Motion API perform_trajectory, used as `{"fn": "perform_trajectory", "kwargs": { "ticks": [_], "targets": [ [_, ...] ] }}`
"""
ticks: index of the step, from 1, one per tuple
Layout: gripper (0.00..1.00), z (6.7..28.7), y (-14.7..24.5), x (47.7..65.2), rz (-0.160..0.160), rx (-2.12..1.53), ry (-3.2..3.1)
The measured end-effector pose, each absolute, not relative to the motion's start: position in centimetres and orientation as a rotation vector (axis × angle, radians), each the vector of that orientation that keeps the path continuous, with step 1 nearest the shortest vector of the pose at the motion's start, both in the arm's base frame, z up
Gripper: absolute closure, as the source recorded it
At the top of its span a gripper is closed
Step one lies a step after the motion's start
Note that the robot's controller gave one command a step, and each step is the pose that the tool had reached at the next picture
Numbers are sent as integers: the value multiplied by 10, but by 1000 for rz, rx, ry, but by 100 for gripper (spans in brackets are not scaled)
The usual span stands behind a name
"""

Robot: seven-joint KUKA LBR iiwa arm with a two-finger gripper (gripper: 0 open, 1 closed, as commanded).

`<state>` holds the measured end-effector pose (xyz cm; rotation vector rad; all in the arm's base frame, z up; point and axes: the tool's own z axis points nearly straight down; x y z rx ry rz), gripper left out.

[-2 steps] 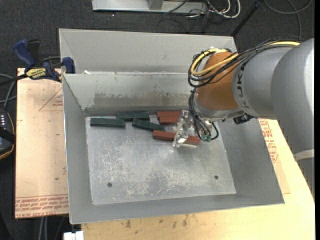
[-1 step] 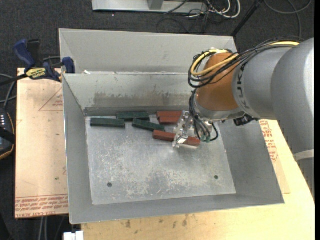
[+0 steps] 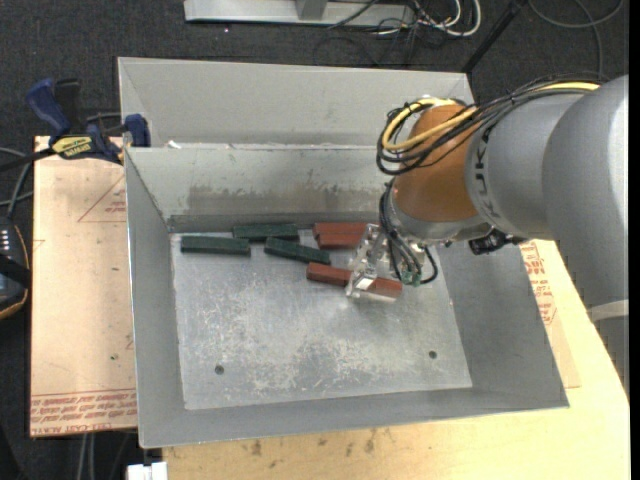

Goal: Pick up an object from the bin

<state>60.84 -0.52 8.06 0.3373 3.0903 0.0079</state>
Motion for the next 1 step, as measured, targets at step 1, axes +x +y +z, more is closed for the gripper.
{"fn": "perform_trajectory", "kwargs": {
  "ticks": [1],
  "targets": [
    [100,92,-5,605,2,324,3117]
  ]
}}
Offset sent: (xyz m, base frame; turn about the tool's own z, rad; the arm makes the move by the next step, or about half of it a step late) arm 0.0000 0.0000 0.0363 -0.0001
